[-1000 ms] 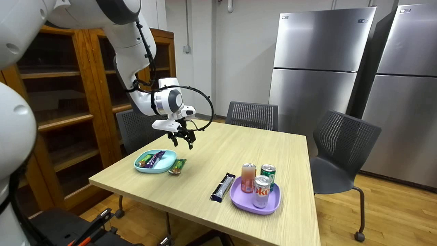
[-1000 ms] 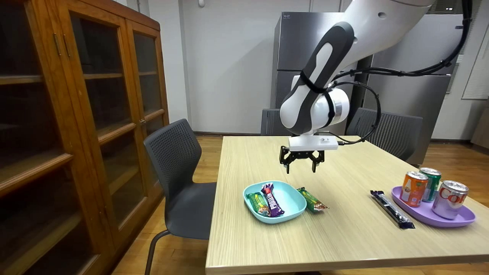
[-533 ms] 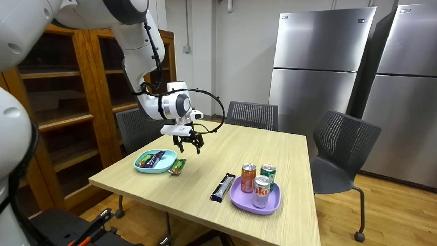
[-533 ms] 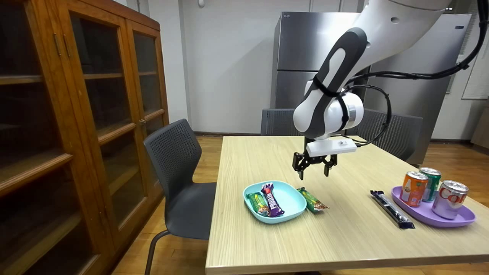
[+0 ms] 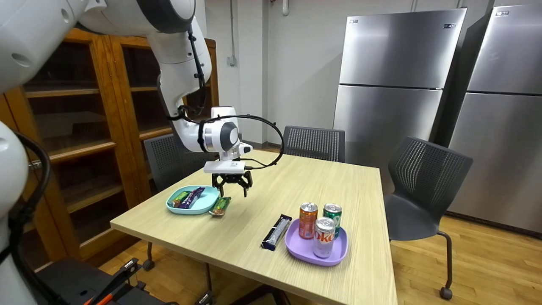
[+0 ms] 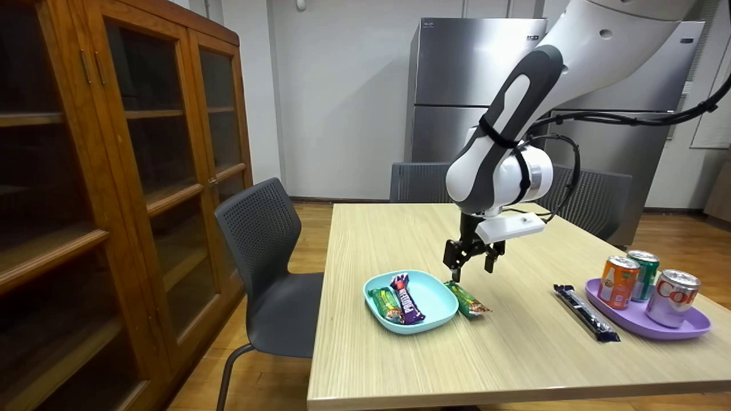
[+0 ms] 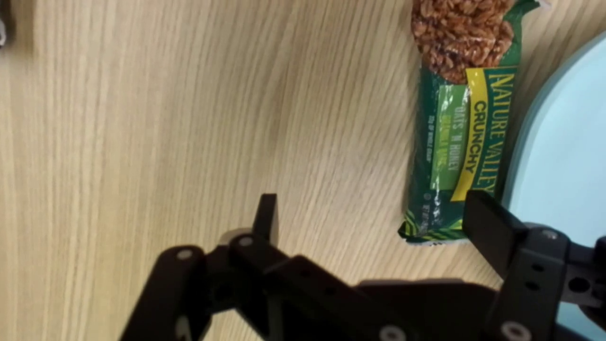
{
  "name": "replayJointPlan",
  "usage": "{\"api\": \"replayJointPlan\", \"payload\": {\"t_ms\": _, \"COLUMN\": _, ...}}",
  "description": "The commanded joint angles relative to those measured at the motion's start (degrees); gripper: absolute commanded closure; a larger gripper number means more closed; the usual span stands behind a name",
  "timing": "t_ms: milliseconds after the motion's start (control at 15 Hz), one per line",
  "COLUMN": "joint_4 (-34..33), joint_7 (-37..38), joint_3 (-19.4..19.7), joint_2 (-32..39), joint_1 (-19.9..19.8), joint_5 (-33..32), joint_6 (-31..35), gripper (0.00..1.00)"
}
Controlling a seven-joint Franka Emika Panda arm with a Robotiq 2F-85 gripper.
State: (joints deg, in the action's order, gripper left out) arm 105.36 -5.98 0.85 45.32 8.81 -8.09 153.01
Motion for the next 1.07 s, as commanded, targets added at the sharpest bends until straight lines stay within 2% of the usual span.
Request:
{"api": "replayJointPlan", "payload": {"t_ms": 0, "joint_4": 3.20, "joint_7": -6.69, "joint_3": -4.60, "joint_2": -2.21, "joint_1": -4.11, "joint_5": -0.54, "joint_6": -0.31, "gripper": 0.00}}
{"api": "replayJointPlan", "payload": {"t_ms": 400, "joint_4": 5.46, "joint_7": -11.39, "joint_3": -6.54, "joint_2": -2.86, "joint_1": -5.86, "joint_5": -0.84, "joint_6": -1.38, "gripper": 0.00}}
{"api": "replayJointPlan", "payload": {"t_ms": 1000, "joint_4": 5.34, "joint_7": -11.48, "joint_3": -5.85, "joint_2": -2.38, "joint_1": -5.51, "joint_5": -1.03, "joint_6": -1.74, "gripper": 0.00}}
